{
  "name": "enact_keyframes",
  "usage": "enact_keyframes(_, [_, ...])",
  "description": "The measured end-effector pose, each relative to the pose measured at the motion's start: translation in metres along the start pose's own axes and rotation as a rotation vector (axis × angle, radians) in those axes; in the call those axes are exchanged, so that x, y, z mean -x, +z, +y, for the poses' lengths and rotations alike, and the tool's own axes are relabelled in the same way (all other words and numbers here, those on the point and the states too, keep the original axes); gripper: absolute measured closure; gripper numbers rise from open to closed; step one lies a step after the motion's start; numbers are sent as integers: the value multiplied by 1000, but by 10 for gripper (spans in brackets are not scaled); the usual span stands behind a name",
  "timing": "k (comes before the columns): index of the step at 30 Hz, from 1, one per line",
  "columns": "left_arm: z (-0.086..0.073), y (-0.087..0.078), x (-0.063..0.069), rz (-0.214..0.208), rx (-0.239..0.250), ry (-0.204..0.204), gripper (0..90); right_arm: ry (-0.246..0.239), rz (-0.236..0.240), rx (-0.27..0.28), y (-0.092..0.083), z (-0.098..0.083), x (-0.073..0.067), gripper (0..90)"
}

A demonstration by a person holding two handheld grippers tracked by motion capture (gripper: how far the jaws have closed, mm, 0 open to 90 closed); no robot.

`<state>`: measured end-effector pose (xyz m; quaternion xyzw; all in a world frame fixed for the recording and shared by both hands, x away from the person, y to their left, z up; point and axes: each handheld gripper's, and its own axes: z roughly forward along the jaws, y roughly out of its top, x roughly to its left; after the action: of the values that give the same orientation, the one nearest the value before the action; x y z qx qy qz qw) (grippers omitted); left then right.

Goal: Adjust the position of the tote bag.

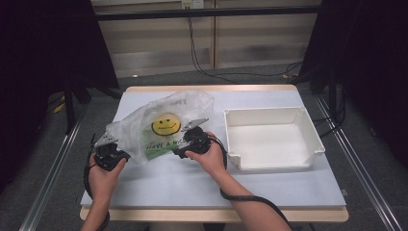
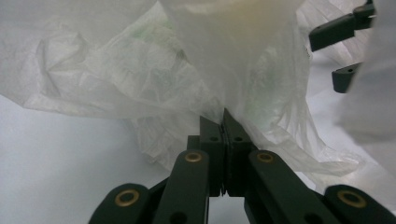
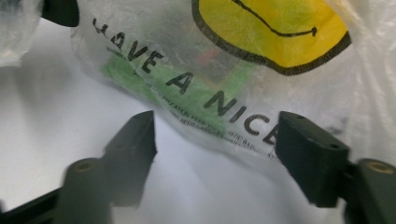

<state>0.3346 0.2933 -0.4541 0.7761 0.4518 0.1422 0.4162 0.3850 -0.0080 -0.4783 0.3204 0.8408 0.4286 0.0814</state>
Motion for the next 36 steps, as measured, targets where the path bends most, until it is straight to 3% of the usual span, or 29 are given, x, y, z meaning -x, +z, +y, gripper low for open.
enact_keyframes(3, [0,1,0,-3,-5,2,889,-10,3,9,6,1,2,277])
enact_keyframes(7, [0,1,0,-6,-7,5,889,-60,7,-6,14,3,5,306])
enact_keyframes(11, [0,2,0,-6,-7,0,889,-61,0,-31,21,6,9,344])
enact_keyframes(16, [0,2,0,-8,-5,1,889,-72,-29,-43,24,4,9,584])
enact_keyframes(17, [0,2,0,-10,-6,0,889,-97,-24,-46,23,4,9,659])
enact_keyframes(19, [0,2,1,-10,-4,-1,889,-97,-9,-56,22,5,8,768])
enact_keyframes(23, [0,2,1,-18,2,-5,889,-97,17,-64,18,2,6,894])
enact_keyframes(25, [0,1,1,-19,2,-4,889,-76,35,-62,15,-1,4,900])
enact_keyframes(30, [0,2,3,-29,2,-1,889,-76,50,-71,2,-8,-5,900])
enact_keyframes(36, [1,5,10,-65,2,6,889,-54,55,-64,-16,-25,-20,900])
